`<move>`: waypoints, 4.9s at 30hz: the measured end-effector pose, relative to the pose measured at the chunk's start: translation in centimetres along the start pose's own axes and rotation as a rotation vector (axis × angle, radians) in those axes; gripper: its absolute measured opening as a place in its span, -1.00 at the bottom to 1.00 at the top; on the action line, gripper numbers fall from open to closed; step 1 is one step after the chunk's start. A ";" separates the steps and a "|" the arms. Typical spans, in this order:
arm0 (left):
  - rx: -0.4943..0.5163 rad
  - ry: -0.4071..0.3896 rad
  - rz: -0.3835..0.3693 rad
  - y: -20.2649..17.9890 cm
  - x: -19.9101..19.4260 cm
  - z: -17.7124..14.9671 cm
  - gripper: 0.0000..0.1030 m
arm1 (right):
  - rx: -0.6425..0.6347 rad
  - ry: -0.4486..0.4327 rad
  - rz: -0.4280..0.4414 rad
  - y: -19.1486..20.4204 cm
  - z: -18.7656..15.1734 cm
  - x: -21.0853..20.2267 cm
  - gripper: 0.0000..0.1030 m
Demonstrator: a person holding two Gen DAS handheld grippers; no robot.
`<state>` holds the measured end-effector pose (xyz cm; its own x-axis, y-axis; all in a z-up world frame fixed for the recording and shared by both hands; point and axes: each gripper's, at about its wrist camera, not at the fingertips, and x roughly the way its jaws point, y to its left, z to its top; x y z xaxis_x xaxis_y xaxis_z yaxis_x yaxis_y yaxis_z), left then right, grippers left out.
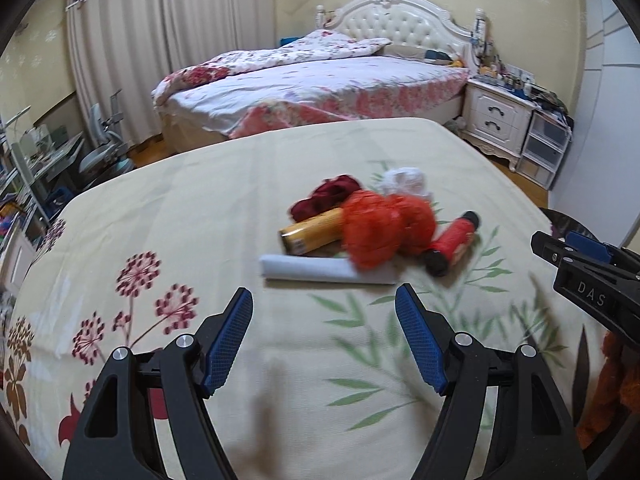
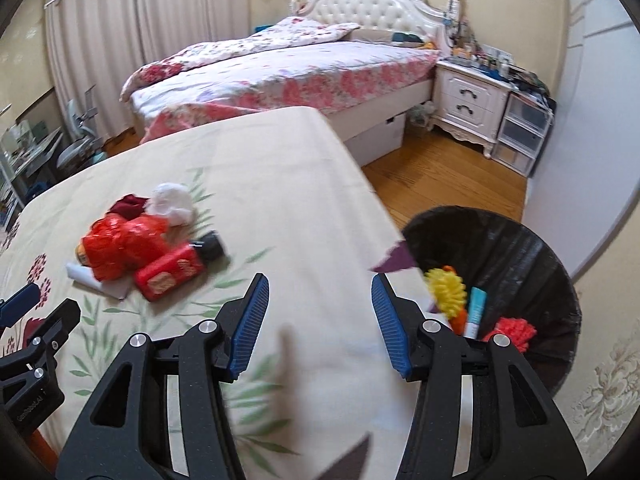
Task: Collect trash
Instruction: 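Move both open tools back over the remaining trash on the table, then grasp the red bottle with the right gripper while the left grasps the red plastic bag, then carry the bottle and bag over the black bin and open both grippers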
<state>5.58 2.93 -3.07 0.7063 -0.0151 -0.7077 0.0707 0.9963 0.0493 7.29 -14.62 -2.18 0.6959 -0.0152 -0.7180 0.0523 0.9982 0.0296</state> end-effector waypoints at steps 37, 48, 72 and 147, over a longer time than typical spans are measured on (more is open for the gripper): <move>-0.082 0.011 -0.001 4.5 0.7 -0.5 0.39 | -0.096 0.091 0.031 5.2 0.5 2.8 -0.55; -0.027 -0.003 -0.056 1.3 1.5 0.5 0.39 | -0.065 0.090 0.003 1.9 1.1 3.3 -0.55; -0.006 0.020 -0.140 -1.2 4.2 2.7 -0.41 | -0.066 0.093 0.017 0.3 1.6 3.8 -0.55; 0.286 -0.071 -0.364 -21.7 3.1 4.5 -0.44 | 0.260 -0.005 -0.275 -18.1 -2.0 -0.3 -0.55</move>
<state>9.45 -19.13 -3.18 0.6449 -0.3753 -0.6657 0.5077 0.8615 0.0061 4.72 -32.61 -3.89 0.6342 -0.2815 -0.7201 0.4175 0.9086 0.0126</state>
